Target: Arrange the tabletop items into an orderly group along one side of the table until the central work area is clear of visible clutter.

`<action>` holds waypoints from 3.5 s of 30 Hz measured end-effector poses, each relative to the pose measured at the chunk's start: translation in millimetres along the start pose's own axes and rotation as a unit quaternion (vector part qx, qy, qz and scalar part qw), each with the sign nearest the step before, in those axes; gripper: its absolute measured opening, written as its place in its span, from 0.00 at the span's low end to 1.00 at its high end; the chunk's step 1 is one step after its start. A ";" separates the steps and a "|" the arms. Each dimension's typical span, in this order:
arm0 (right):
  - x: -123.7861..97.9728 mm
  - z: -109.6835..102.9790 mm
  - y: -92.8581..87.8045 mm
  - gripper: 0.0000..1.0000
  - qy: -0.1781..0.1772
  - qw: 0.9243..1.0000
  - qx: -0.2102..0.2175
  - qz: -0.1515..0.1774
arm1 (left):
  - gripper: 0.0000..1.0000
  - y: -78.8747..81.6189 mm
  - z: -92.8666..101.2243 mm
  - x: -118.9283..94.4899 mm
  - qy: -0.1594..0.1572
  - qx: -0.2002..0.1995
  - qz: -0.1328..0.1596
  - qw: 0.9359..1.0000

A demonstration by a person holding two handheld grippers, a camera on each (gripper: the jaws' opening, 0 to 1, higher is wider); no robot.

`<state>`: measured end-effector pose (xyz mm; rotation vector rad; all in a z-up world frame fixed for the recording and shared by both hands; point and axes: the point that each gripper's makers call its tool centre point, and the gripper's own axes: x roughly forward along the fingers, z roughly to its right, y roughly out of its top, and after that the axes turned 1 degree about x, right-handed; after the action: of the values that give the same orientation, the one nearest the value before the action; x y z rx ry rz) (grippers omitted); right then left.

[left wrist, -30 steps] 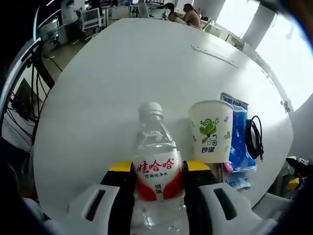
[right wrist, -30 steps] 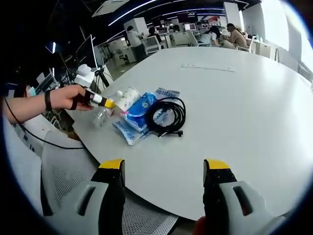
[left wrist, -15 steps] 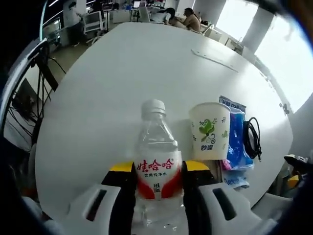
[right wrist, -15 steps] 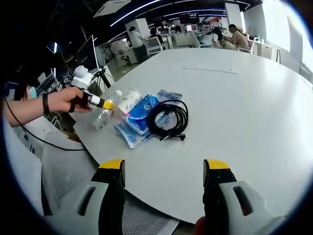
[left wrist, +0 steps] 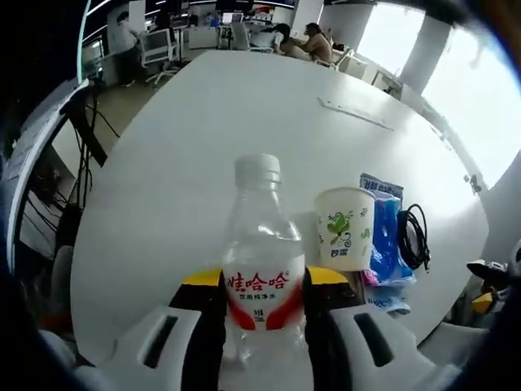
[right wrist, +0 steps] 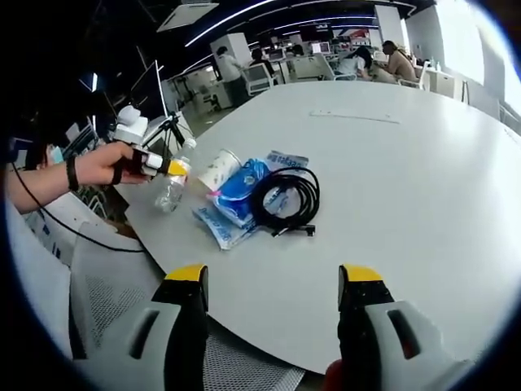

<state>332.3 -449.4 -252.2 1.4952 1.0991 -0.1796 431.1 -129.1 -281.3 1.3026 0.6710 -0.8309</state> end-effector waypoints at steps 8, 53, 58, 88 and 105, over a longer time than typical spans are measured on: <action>1.6 -2.1 6.0 0.64 0.004 1.000 -0.004 0.006 | 0.35 8.0 -5.1 -8.7 0.008 0.003 0.015 1.000; -5.6 -4.3 5.3 0.63 0.002 1.000 -0.009 0.017 | 0.36 7.8 -8.5 -33.6 0.045 0.045 0.096 0.993; -4.2 -5.4 7.5 0.63 0.005 1.000 -0.014 0.017 | 0.36 5.2 -10.3 -31.9 0.046 0.053 0.100 0.993; 1.4 -7.9 17.2 0.63 0.015 0.999 -0.032 0.018 | 0.36 -17.5 -3.9 -37.3 0.055 0.071 0.106 0.990; 5.1 -13.3 19.1 0.62 0.022 0.999 -0.035 0.018 | 0.37 -17.7 -5.3 -39.2 0.045 0.059 0.108 0.991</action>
<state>342.2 -432.6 -238.7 1.4610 1.1018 -0.0832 394.9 -119.2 -259.7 1.4977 0.5472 -0.6452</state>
